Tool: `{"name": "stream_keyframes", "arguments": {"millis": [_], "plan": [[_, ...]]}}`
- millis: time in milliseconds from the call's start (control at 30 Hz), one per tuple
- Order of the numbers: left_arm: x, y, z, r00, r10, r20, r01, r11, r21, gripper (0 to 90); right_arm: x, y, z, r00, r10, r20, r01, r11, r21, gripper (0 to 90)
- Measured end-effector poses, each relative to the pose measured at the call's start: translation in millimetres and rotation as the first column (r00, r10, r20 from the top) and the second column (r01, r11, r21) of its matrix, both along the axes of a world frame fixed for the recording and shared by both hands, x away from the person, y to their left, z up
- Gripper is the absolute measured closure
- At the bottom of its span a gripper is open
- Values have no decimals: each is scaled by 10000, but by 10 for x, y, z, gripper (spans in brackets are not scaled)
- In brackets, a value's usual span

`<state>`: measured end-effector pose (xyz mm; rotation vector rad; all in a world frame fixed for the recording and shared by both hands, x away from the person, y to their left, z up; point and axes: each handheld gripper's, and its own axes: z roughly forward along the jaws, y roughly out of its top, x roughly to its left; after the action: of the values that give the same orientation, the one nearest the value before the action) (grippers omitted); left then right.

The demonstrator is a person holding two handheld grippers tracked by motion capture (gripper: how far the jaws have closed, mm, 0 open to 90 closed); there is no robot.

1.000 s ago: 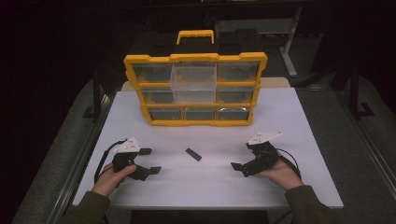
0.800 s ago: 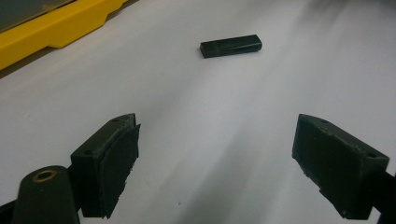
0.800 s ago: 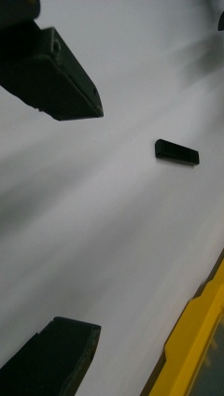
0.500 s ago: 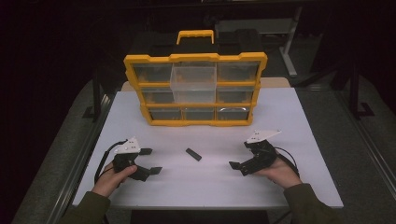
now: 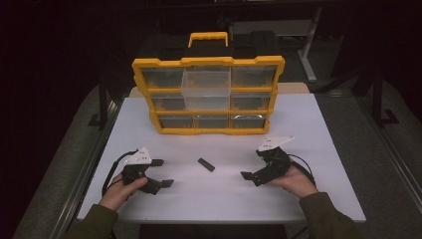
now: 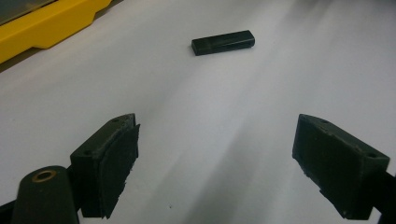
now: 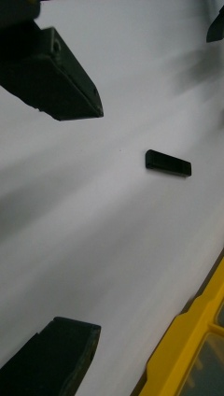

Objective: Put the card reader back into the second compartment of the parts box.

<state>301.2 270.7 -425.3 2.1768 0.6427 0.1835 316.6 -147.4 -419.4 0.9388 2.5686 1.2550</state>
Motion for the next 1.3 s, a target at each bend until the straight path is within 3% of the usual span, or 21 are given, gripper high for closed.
{"name": "stream_keyframes", "arguments": {"millis": [1300], "plan": [[26,-13,-16,9998,160,85,-157,9994,-302,142,181,268,140,9985,538,91,-537,9985,-55,0]]}}
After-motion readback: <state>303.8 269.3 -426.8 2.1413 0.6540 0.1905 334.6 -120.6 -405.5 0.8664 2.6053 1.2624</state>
